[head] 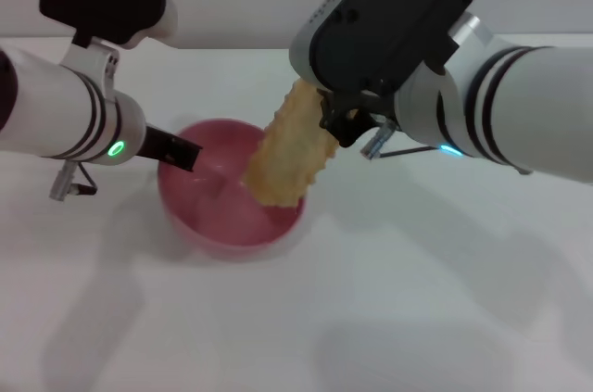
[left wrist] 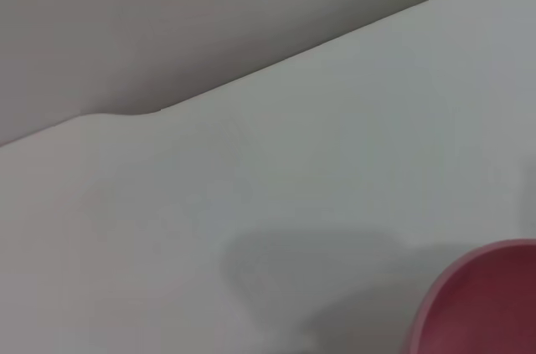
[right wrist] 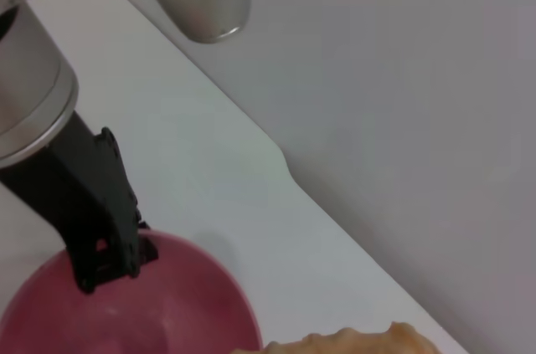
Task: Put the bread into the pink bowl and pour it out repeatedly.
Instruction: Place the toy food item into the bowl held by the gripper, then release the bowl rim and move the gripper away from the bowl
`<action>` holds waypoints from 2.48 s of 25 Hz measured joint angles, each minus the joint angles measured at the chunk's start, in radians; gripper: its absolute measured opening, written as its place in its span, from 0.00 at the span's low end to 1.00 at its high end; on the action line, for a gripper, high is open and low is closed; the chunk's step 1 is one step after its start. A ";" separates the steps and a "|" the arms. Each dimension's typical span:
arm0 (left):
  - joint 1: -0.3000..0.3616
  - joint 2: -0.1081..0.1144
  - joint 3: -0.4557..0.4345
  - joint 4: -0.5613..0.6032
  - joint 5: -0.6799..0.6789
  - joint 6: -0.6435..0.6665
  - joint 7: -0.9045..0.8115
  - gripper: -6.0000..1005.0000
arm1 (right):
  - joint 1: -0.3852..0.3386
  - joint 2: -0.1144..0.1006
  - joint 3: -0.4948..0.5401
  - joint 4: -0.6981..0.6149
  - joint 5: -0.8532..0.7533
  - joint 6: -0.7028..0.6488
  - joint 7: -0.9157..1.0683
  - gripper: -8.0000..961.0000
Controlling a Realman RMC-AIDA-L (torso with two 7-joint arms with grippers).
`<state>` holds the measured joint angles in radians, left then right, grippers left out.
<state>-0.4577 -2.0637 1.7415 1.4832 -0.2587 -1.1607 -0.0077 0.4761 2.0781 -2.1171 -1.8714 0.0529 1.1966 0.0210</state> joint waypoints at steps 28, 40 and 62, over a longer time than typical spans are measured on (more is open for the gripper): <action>-0.006 0.002 0.016 -0.005 -0.048 0.062 0.000 0.05 | 0.036 0.004 -0.004 0.248 0.110 -0.245 0.001 0.35; -0.006 0.002 0.024 -0.007 -0.101 0.088 0.001 0.05 | -0.248 0.004 0.055 0.059 -0.099 -0.610 0.008 0.66; -0.010 0.001 0.017 -0.051 -0.206 0.132 0.034 0.05 | -0.526 0.007 0.290 0.883 0.108 -2.136 -0.017 0.70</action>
<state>-0.4673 -2.0632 1.7584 1.4322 -0.4648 -1.0284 0.0266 -0.0496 2.0851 -1.8268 -0.9887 0.1605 -0.9398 0.0041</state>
